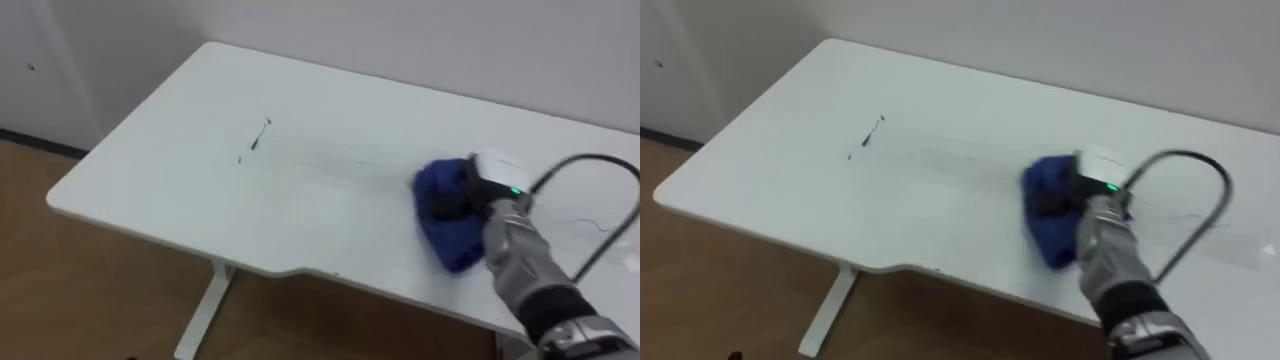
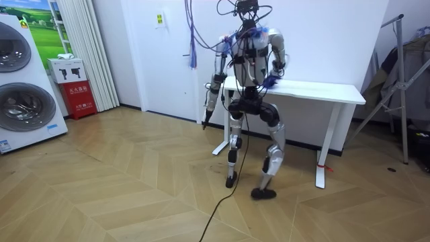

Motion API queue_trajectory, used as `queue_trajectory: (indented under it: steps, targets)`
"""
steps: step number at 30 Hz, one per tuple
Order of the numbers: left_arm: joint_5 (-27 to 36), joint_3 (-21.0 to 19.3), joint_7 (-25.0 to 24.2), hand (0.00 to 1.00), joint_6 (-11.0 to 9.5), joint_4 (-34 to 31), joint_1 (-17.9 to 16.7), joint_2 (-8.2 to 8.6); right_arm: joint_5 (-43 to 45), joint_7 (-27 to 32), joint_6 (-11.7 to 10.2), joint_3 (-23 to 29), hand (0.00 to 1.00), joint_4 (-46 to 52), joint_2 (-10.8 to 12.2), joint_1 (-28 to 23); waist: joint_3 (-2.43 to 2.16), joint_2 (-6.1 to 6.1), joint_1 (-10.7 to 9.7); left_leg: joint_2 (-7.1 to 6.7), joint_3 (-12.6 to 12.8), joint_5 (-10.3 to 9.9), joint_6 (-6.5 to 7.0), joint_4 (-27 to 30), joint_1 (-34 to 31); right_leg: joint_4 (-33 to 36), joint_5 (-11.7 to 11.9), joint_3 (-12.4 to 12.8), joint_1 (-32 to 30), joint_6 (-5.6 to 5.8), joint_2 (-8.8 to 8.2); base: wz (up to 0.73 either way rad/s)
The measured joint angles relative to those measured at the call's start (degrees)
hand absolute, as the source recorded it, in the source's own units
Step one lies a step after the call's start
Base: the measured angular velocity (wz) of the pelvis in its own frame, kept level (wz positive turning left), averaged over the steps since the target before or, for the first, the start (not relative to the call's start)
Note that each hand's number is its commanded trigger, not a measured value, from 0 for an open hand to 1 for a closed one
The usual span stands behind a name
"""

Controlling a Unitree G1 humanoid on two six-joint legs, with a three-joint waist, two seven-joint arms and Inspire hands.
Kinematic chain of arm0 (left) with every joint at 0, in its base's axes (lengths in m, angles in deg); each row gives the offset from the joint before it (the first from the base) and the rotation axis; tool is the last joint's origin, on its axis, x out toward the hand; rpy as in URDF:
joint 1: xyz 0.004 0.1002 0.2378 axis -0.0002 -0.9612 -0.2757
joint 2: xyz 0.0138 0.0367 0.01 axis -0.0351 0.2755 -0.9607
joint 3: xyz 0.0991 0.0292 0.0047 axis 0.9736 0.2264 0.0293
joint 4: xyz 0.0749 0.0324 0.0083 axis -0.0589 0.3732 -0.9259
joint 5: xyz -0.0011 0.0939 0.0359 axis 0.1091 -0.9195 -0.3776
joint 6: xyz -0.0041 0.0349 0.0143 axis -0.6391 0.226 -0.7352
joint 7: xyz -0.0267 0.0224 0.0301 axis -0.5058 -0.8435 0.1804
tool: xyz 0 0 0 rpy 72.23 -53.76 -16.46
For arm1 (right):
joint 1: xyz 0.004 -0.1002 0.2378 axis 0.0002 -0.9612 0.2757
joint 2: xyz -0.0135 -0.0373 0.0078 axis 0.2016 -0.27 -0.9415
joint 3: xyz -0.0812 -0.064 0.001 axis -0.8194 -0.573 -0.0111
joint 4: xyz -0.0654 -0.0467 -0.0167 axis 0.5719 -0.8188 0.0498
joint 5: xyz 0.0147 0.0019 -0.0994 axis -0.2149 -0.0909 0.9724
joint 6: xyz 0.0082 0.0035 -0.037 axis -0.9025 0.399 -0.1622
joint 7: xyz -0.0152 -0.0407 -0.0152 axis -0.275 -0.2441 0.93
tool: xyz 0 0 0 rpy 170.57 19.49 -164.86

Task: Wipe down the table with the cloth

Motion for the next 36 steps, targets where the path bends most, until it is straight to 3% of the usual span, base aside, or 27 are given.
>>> queue_trajectory:
  steps: [2, 4, 5, 6, 7, 8, 9, 10, 11, 12, 14, 15, 17, 18, 19, 20, 21, 22, 23, 24, 28, 29, 32, 33, 34, 35, 36]
  targets:
    - [-0.23, -0.45, -0.22, 0.0, 0.08, -0.02, -0.7, -0.68, -0.98, 0.67, -0.12, 0.29, 1.0, -1.31, -0.44, 1.17, -0.28, -0.42, 1.37, 0.9, -1.97, 0.81, -1.4, 0.6, -2.41, -2.78, 0.42, 1.02, -0.16, 0.54, -2.55, 0.45]
    - [-0.31, -1.04, -0.33, 0.0, 0.32, 0.15, -1.39, -2.07, -3.7, 2.44, -1.54, 1.13, 1.0, -1.54, -1.86, -0.81, -0.29, -0.38, 0.35, 2.5, -4.83, 1.41, -3.05, 0.35, -2.7, -5.58, 0.88, 2.66, 0.19, 0.78, -3.63, 0.67]
    - [-0.8, -2.02, -0.81, 0.0, 0.39, 0.28, -1.28, -3.4, -3.96, 3.49, -2.51, 3.58, 1.0, -1.43, -2.58, -3.02, -0.29, -0.4, -1.67, 3.64, -7.58, 1.84, -4.5, 0.13, -2.74, -9.12, 2.23, 2.39, 1.58, 1.44, -3.64, 1.09]
    - [-1.21, -2.58, -1.26, 0.0, 0.42, 0.29, -1.21, -4.69, -4.04, 4.53, -3.29, 5.97, 1.0, -1.89, -3.22, -5.18, -0.2, -0.76, -4.58, 4.64, -10.56, 2.19, -6.21, -0.02, -2.7, -14.49, 4.96, 2.32, 3.28, 1.49, -2.46, 1.16]
    - [-1.77, -2.7, -1.36, 0.0, 0.43, 0.26, -1.11, -5.38, -4.14, 4.97, -3.97, 7.09, 1.0, -2.09, -3.82, -6.44, -0.14, -1.12, -5.95, 5.16, -11.78, 2.35, -7.16, -0.01, -2.6, -17.03, 6.33, 2.26, 3.95, 1.62, -1.86, 0.98]
    - [-1.99, -3.89, -1.7, 0.0, 0.41, 0.11, -1.12, -6.59, -4.68, 5.29, -5.43, 10.09, 1.0, -3.15, -4.72, -8.53, -0.08, -2.17, -8.09, 6.88, -12.37, 2.71, -9.33, -0.25, -1.6, -19.96, 9.5, 2.32, 3.9, 2.03, -0.14, 0.61]
    - [-1.19, -5.06, -1.57, 0.0, 0.46, 0.13, -1.39, -6.97, -5.9, 5.59, -5.72, 11.78, 1.0, -3.67, -5.98, -11.38, -0.17, -2.38, -9.7, 8.82, -12.42, 2.9, -11.5, -0.55, -0.15, -19.02, 9.04, 1.87, 4.14, 5.89, 1.73, 0.42]
    - [-0.36, -5.28, -1.17, 0.0, 0.41, 0.1, -1.9, -6.78, -6.45, 6.17, -5.74, 12.08, 1.0, -3.64, -7.18, -13.58, -1.0, -1.91, -10.37, 10.6, -12.09, 2.84, -11.57, -0.72, 0.53, -17.69, 6.77, 2.03, 4.58, 6.34, 2.91, 0.18]
    - [0.97, -5.12, -1.12, 0.0, 0.32, 0.07, -2.33, -5.77, -6.63, 6.88, -5.81, 13.95, 1.0, -2.57, -9.44, -16.92, -1.48, -1.56, -11.57, 13.41, -10.94, 3.43, -10.43, -2.07, 1.74, -14.51, 2.46, 1.87, 4.13, 4.57, 4.77, -0.08]
    - [1.06, -5.05, -1.11, 0.0, 0.25, 0.06, -2.34, -4.54, -6.61, 6.78, -5.42, 15.91, 1.0, -1.17, -11.35, -19.25, -1.71, -1.24, -12.12, 14.73, -9.97, 4.77, -8.61, -3.92, 2.85, -11.72, -0.18, 2.28, 2.29, 3.21, 5.77, -0.21]
    - [1.39, -5.02, -0.8, 0.0, 0.2, 0.1, -2.35, -2.84, -6.59, 6.01, -3.98, 17.02, 1.0, -0.65, -13.17, -19.63, -1.75, -0.79, -14.04, 14.52, -7.32, 6.26, -8.08, -4.05, 3.59, -10.46, -1.77, 3.01, 0.7, 1.17, 7.35, -0.35]
    - [1.42, -4.96, -0.64, 0.0, 0.08, 0.1, -2.04, -2.07, -6.37, 5.39, -2.98, 17.22, 1.0, -0.53, -13.28, -19.51, -1.28, -1.58, -14.94, 13.24, -5.08, 6.84, -8.34, -2.77, 3.65, -10.95, -2.21, 4.13, 0.67, 0.23, 8.53, -0.31]
    - [1.62, -4.74, -0.2, 0.0, -0.14, -0.52, -1.28, -1.03, -6.06, 3.68, -1.89, 16.76, 1.0, -0.31, -12.81, -18.41, -1.14, -1.6, -14.98, 11.28, -4.27, 6.37, -7.65, -0.4, 3.43, -12.35, -2.47, 5.39, 1.1, -1.36, 10.4, -0.44]
    - [1.53, -4.27, -0.03, 0.0, -0.09, -0.58, -0.84, -0.09, -5.51, 1.77, -0.49, 15.32, 1.0, 0.39, -11.89, -15.49, -0.65, -1.74, -14.41, 8.31, -4.58, 4.01, -5.59, 2.93, 2.29, -12.86, -2.53, 7.46, 0.73, -3.14, 11.13, -0.69]
    - [1.35, -3.9, -0.06, 0.0, -0.06, -0.61, -0.72, 0.4, -5.11, 0.8, 0.36, 14.17, 1.0, 1.48, -11.55, -14.12, -0.31, -1.68, -13.86, 6.43, -4.96, 2.28, -4.54, 4.63, 1.37, -13.1, -2.31, 8.64, 0.16, -3.63, 11.19, -1.02]
    - [1.01, -2.83, -0.05, 0.0, 0.03, -0.9, -0.44, 1.3, -4.29, -0.5, 1.18, 11.62, 1.0, 3.11, -11.09, -10.7, 0.13, -1.11, -12.12, 1.99, -6.66, -0.69, -2.26, 6.35, -0.76, -13.3, -1.85, 10.08, -1.04, -4.42, 11.82, -1.07]
    - [1.2, -1.44, -0.08, 0.0, 0.08, -1.56, -0.3, 1.88, -3.04, -1.47, 1.49, 8.75, 1.0, 4.2, -10.28, -7.11, 0.57, 0.28, -11.02, -2.07, -7.45, -1.35, -1.09, 5.43, -2.99, -13.89, -1.35, 11.75, -1.89, -5.23, 13.14, -1.03]
    - [1.38, -1.01, -0.13, 0.0, 0.08, -1.59, -0.35, 2.06, -1.93, -1.83, 1.55, 7.86, 1.0, 4.58, -9.66, -5.71, 0.81, 0.46, -10.39, -4.05, -7.68, -0.62, 1.3, 4.46, -3.99, -14.14, -1.2, 12.52, -2.33, -5.47, 13.67, -0.94]
    - [2.29, -1.08, -0.12, 0.0, 0.11, -1.58, -1.02, 1.92, -0.22, -2.08, 1.51, 6.66, 1.0, 4.73, -7.75, -3.69, 0.47, 0.8, -8.94, -6.32, -8.32, 1.01, 2.33, 2.68, -4.27, -15.38, -0.74, 13.69, -2.55, -5.86, 14.65, -0.49]
    - [2.35, -2.32, -0.1, 0.0, 0.14, -1.62, -1.05, 1.73, 1.19, -2.0, 0.87, 6.56, 1.0, 5.41, -6.32, -3.2, 0.23, 0.27, -8.76, -6.52, -9.54, 1.82, 2.14, 0.86, -4.07, -17.44, -0.25, 13.16, -2.19, -5.65, 15.54, -0.24]
    - [2.81, -2.91, -0.04, 0.0, 1.62, -0.57, -2.12, 1.69, 1.06, -0.82, 0.36, 7.2, 1.0, 5.39, -6.67, -4.31, -0.22, -1.05, -8.69, -7.4, -10.51, 4.15, 2.34, -5.17, -2.08, -21.66, 0.82, 12.75, -1.14, -3.82, 16.19, 0.35]
    - [3.37, -3.93, -0.03, 0.0, 2.21, -0.3, -2.87, 1.69, -0.06, 1.0, -0.07, 8.09, 1.0, 4.95, -7.33, -6.63, -0.2, -0.89, -9.63, -7.73, -11.84, 4.32, 2.34, -6.06, -1.36, -22.76, 1.37, 11.88, 0.51, -2.51, 16.29, 0.61]
    - [2.5, -7.85, 0.02, 0.0, 2.7, -0.25, -5.0, 1.52, -4.92, 6.82, -4.44, 12.88, 1.0, 6.15, -7.32, -14.87, -0.52, -1.0, -13.83, -8.9, -15.0, 4.31, 2.32, -7.53, 0.75, -24.61, 1.07, 10.12, 4.51, -1.8, 16.37, 0.71]
    - [1.17, -9.4, 0.0, 0.0, 2.67, -0.26, -5.49, 1.53, -6.04, 8.42, -6.09, 15.61, 1.0, 6.2, -7.25, -17.81, -0.78, -1.16, -15.86, -9.24, -15.13, 4.31, 2.33, -7.93, 1.24, -25.82, 1.1, 9.47, 6.33, -1.43, 16.48, 0.81]
    - [0.43, -9.96, 0.01, 0.0, 2.64, -0.26, -5.57, 1.54, -6.21, 9.04, -6.67, 16.98, 1.0, 6.23, -7.19, -19.12, -0.84, -1.23, -16.62, -9.41, -15.13, 4.31, 2.33, -8.05, 1.62, -26.44, 1.12, 9.37, 7.24, -1.24, 16.48, 0.59]
    - [-0.77, -10.64, 0.05, 0.0, 2.45, -0.29, -5.6, 1.5, -6.34, 9.58, -7.07, 19.21, 1.0, 6.16, -7.21, -21.24, -1.34, -1.56, -17.07, -9.6, -14.98, 4.31, 2.33, -8.56, 2.56, -27.23, 1.17, 9.14, 8.5, -1.08, 16.45, 0.2]
    - [-0.67, -10.64, 0.18, 0.0, 2.24, -0.41, -5.53, 1.36, -6.54, 9.61, -6.98, 20.34, 1.0, 6.05, -7.28, -22.47, -1.43, -1.71, -17.36, -9.62, -14.88, 4.31, 2.34, -9.11, 3.7, -28.01, 1.44, 8.51, 9.82, -0.63, 16.48, 0.05]
